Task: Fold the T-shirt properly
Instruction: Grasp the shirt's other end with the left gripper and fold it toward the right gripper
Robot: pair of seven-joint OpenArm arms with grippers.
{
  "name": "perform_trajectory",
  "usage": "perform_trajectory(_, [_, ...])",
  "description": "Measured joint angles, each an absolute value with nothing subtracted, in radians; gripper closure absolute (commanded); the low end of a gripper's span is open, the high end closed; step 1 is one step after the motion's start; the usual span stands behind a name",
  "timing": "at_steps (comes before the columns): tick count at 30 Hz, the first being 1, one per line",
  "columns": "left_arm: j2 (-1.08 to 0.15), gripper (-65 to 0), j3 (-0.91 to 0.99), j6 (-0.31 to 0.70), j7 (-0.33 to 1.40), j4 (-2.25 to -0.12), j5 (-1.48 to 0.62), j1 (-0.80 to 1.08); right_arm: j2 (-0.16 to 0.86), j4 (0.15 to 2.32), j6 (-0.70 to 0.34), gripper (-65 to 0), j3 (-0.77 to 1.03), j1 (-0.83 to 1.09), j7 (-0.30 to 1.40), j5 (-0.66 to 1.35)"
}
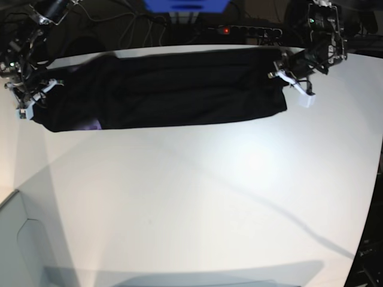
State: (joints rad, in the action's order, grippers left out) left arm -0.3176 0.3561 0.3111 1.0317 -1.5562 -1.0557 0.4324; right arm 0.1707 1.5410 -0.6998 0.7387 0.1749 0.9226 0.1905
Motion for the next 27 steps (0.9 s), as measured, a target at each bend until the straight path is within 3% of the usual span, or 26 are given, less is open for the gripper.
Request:
perform_trajectory(6, [-0.307, -0.3, 0.258, 0.310, 1.039, -1.736, -1.055, 0.420, 0.171, 1.542, -0.700, -12.4, 0.739, 0.175, 0.926, 0.196])
perform_trajectory(12, [-0.310, -0.3, 0.057, 0.306, 1.040, -1.774, -1.050, 0.320, 0.171, 1.542, -0.700, -12.4, 0.739, 0.175, 0.926, 0.195])
perform_trajectory(27, [-0.212, -0.3, -0.384, 0.296, 1.042, -1.551, -1.047, -0.005, 0.163, 1.544, -0.699, -12.4, 0.739, 0.175, 0.919, 0.192])
